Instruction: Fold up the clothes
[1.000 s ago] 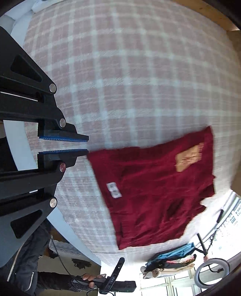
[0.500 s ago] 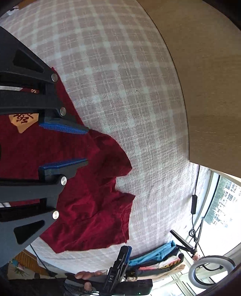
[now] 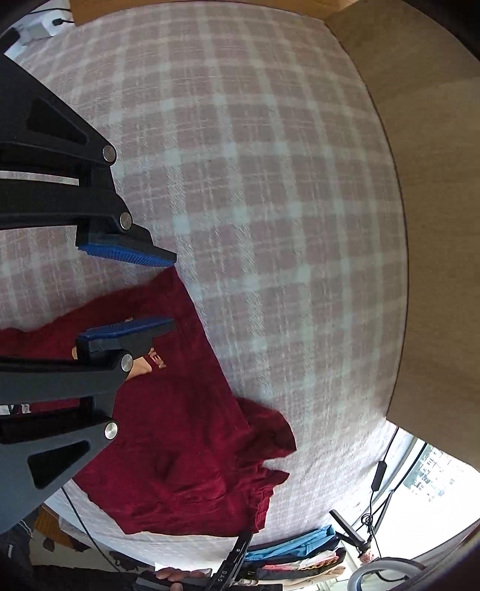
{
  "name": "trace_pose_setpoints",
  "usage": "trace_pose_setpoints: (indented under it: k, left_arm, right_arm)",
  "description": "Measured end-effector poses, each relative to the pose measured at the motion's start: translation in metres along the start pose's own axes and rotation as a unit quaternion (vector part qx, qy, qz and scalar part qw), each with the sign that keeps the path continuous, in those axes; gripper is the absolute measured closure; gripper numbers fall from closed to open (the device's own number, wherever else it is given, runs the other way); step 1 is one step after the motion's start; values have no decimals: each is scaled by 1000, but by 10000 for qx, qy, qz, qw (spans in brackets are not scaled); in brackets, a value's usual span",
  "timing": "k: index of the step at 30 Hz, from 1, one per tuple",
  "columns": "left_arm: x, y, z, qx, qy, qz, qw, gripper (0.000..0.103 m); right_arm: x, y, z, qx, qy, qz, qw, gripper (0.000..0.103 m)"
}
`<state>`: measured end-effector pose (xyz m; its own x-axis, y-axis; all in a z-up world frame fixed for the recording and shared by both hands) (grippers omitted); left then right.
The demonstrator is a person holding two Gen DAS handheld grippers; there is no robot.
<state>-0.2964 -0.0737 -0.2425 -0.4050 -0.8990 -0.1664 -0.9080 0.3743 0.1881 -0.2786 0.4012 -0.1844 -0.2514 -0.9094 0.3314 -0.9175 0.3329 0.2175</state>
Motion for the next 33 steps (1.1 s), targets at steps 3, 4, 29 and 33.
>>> trace_pose_setpoints:
  k: [3,4,29,33]
  left_arm:
    - [10,-4,5,-135,-258,-283,9992,76]
    - [12,-4,6,-168,-278,-309,9990,76]
    - [-20,-54,-36,-845,-290,566,9944,92]
    - [10,-43,-34,-950,-564,113,9938,91]
  right_arm:
    - [23,-2,-16,-456,-468,-379,9971,62]
    - [34,-2,-21,-529,-392,-493,9966,62]
    - [222,15,106,685,10,-2320,9703,65]
    - [223,13,105,698,80,-2415,9678,65]
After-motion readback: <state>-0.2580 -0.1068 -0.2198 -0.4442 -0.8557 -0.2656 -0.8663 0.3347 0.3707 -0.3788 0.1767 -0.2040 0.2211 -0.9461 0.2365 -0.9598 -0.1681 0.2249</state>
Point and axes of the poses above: each gripper's, at about its wrist camera, not at the fingertips, and z roughly the way its jaws point, x to its left, y to its top, the point moved 1 cm from there along z, roughly the way its jaws point, and after that the axes turned 15 degrees about z, right-handed, at the moved point
